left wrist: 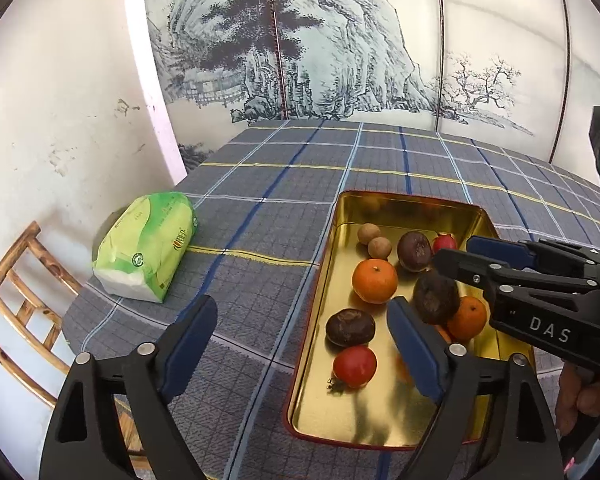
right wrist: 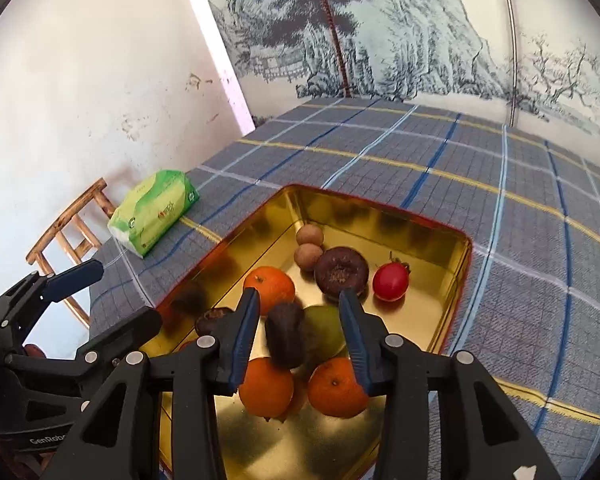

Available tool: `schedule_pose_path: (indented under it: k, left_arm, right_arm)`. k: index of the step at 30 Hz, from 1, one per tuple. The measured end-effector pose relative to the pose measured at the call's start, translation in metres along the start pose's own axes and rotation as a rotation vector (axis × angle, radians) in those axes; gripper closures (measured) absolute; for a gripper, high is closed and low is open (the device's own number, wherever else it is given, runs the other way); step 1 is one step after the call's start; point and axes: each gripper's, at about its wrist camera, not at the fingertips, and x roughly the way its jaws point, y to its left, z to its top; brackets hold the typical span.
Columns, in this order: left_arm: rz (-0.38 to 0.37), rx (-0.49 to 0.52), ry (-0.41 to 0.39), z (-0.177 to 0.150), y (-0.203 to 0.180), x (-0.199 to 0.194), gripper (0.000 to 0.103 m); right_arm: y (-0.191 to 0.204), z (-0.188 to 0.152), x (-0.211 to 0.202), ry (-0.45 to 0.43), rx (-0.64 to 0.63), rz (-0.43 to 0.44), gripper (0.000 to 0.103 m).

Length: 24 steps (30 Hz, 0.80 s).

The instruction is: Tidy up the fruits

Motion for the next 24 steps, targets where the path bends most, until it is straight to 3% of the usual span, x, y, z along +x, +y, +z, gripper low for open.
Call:
schedule_pose_path:
  k: [5, 13, 24]
  left_arm:
    - [-0.025, -0.029, -0.021, 0.002, 0.003, -0.011, 0.006]
    - [-0.032, -0.014, -0.082, 0.003, -0.009, -0.038, 0.002]
    - [-0.022, -0.016, -0.126, 0.0, -0.023, -0.071, 0.0]
  right_arm:
    - [0.005, -0.001, -0.019, -0.06, -0.02, -0.031, 0.059]
    - [0.019, -0.018, -0.073, -0.226, -0.076, -0.157, 0.041]
    - [0.019, -0.036, -0.112, -0.314, -0.072, -0.268, 0.025]
